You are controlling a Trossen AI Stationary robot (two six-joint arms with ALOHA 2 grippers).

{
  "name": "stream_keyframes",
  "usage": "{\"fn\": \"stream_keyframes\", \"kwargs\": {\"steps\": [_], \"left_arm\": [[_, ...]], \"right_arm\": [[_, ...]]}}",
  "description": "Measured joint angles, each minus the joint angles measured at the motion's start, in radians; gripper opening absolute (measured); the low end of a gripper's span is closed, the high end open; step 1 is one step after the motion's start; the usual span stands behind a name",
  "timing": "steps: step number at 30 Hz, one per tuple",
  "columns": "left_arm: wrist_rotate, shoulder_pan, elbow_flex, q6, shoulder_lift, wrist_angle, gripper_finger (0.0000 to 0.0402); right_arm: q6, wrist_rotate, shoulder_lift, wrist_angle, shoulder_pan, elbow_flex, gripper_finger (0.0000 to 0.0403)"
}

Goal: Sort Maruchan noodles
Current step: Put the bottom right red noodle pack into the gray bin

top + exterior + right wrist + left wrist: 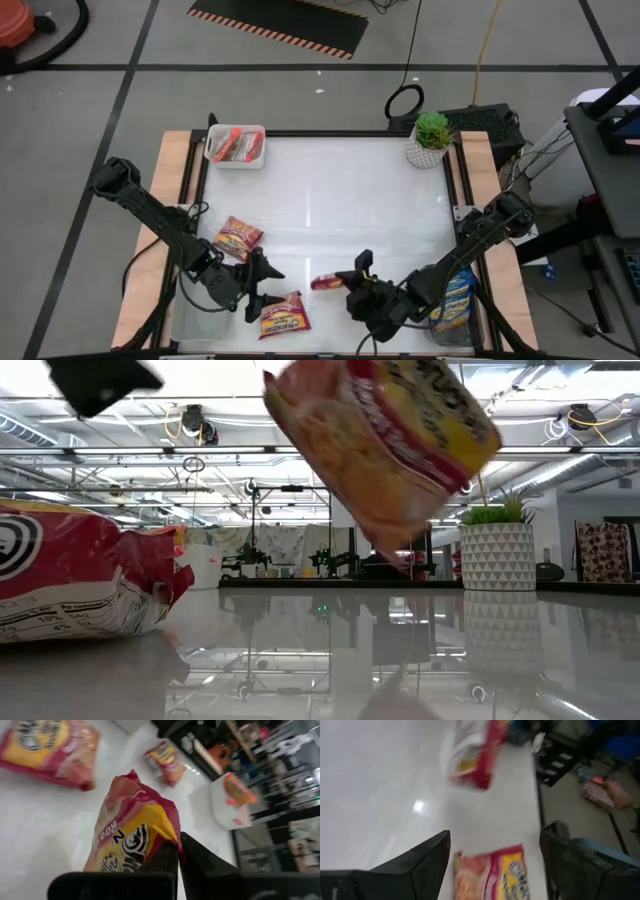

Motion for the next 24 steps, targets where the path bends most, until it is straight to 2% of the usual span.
{"fn": "stream_keyframes", "kwargs": {"steps": [5,10,15,21,24], "left_arm": [[-0.005,0.006,0.0,0.218,0.0,0.158,0.031],[-0.106,0.018,0.0,0.411,0.0,0.237,0.031],[-0.15,0.047,0.0,0.514,0.0,0.225,0.0325],[-0.181,0.104,0.0,0.501,0.0,0.225,0.0391],[-0.181,0.14,0.0,0.499,0.0,0.225,0.0392]], "right_arm": [[-0.151,0.125,0.0,0.037,-0.024,0.026,0.0],[-0.367,0.239,0.0,0.142,-0.046,0.03,0.0],[-0.566,0.237,-0.001,0.222,-0.067,0.03,0.0],[-0.708,0.233,-0.001,0.265,-0.104,0.03,0.0],[-0.739,0.184,-0.001,0.269,-0.131,0.03,0.0]]}}
